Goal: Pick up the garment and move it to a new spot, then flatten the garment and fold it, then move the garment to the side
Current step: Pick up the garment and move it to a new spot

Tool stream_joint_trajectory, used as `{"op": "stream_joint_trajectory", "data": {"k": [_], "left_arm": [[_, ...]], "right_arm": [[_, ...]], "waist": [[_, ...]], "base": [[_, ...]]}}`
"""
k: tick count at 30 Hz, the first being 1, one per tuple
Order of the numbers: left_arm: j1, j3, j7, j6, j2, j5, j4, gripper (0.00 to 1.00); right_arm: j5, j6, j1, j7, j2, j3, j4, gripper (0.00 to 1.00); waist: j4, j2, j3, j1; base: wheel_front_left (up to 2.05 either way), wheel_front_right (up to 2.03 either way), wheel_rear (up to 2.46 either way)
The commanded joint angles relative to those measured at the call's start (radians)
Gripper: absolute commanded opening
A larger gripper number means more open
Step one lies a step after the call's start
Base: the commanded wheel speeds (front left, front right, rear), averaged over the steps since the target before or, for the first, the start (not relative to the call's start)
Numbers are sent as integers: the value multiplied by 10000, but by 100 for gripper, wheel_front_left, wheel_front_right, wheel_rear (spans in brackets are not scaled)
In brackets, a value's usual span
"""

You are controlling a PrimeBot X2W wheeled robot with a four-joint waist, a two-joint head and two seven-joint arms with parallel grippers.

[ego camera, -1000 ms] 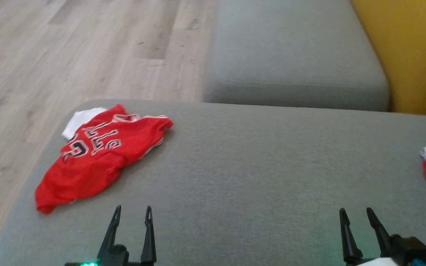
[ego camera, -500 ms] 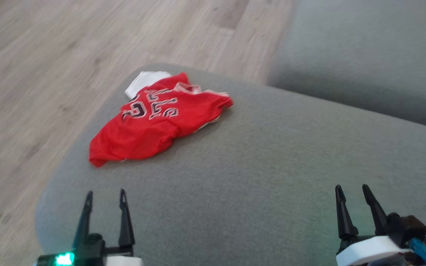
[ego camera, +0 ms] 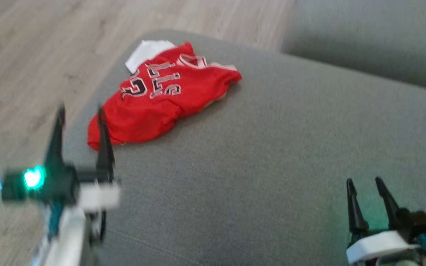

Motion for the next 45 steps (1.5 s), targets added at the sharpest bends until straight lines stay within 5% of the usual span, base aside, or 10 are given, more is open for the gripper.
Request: {"op": "stream_joint_trajectory", "data": {"k": [1, 8, 14, 22, 28, 29, 30, 45], "left_arm": [[-1810, 352, -49, -311, 404, 128, -94, 100], [-5832, -104, 162, -1552, 863, 136, 2569, 100], [-9125, -168, 1909, -2218, 858, -233, 6470, 100], [-9967, -119, 3885, -2429, 1263, -541, 10308, 100], [-9705, -35, 4636, -2599, 1452, -911, 11548, 100], [-9681, -68, 4692, -2619, 1459, -927, 11608, 42], [-9694, -91, 4609, -2639, 1505, -946, 11624, 0], [-10983, -896, 1297, -2737, 1865, -769, 10604, 0]], "right_arm": [[-209, 67, -889, -122, -420, 207, -524, 100], [-496, 67, -1870, -122, -1401, 427, -861, 100], [-564, 67, -2659, -122, -2214, 622, -1374, 100], [-534, 67, -2941, -122, -2632, 699, -1992, 100], [-524, 67, -2834, -122, -2645, 472, -2243, 100], [-530, 67, -2820, -122, -2634, 450, -2238, 100], [-535, 67, -2814, -122, -2617, 432, -2225, 100], [-485, 67, -2391, -122, -1397, 289, -1627, 100]], "waist": [[-487, 0, 1346, -1], [-1169, 0, 3069, -1], [-1970, 0, 4354, -1], [-3061, 0, 4850, -1], [-3279, 0, 5000, -1], [-3279, 0, 4994, -1], [-3275, 0, 4985, -1], [-3792, 0, 2209, -1]], "base": [[0, 0, 0], [0, 0, 0], [0, 0, 0], [0, 0, 0], [0, 0, 0], [0, 0, 0], [0, 0, 0], [0, 0, 0]]}}
